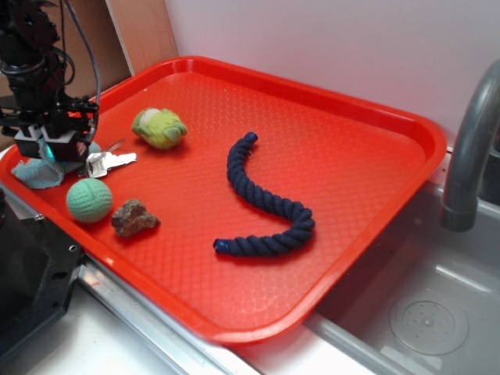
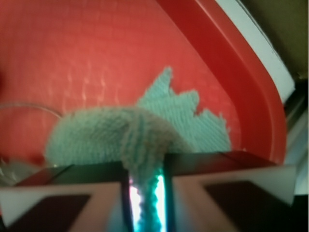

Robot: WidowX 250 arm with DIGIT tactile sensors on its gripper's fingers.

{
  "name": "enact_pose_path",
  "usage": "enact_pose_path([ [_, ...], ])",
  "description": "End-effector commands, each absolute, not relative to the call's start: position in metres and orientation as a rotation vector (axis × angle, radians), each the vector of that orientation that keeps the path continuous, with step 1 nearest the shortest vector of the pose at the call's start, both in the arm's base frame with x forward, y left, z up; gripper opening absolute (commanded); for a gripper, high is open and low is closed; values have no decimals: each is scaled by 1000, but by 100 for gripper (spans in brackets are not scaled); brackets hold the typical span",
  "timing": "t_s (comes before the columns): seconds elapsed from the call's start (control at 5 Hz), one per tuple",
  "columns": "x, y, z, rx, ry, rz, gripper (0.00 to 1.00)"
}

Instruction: Grab the blue cloth.

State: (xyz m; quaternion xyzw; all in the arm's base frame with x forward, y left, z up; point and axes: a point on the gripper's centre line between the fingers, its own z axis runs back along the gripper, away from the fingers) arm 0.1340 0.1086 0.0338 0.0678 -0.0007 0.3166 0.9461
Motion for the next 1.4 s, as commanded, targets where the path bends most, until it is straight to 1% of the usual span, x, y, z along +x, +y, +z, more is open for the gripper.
enact_pose_path([
  [0.0,175,52,143,-24,-264,265,0],
  [0.2,190,30,194,-85,-264,184,0],
  [0.4,205,0,243,-37,-179,124,0],
  [0.6,204,-14,284,-60,-130,90,0],
  [0.8,197,-26,284,11,-122,77,0],
  [1.0,199,-27,284,19,-134,67,0],
  [1.2,201,-22,278,25,-141,84,0],
])
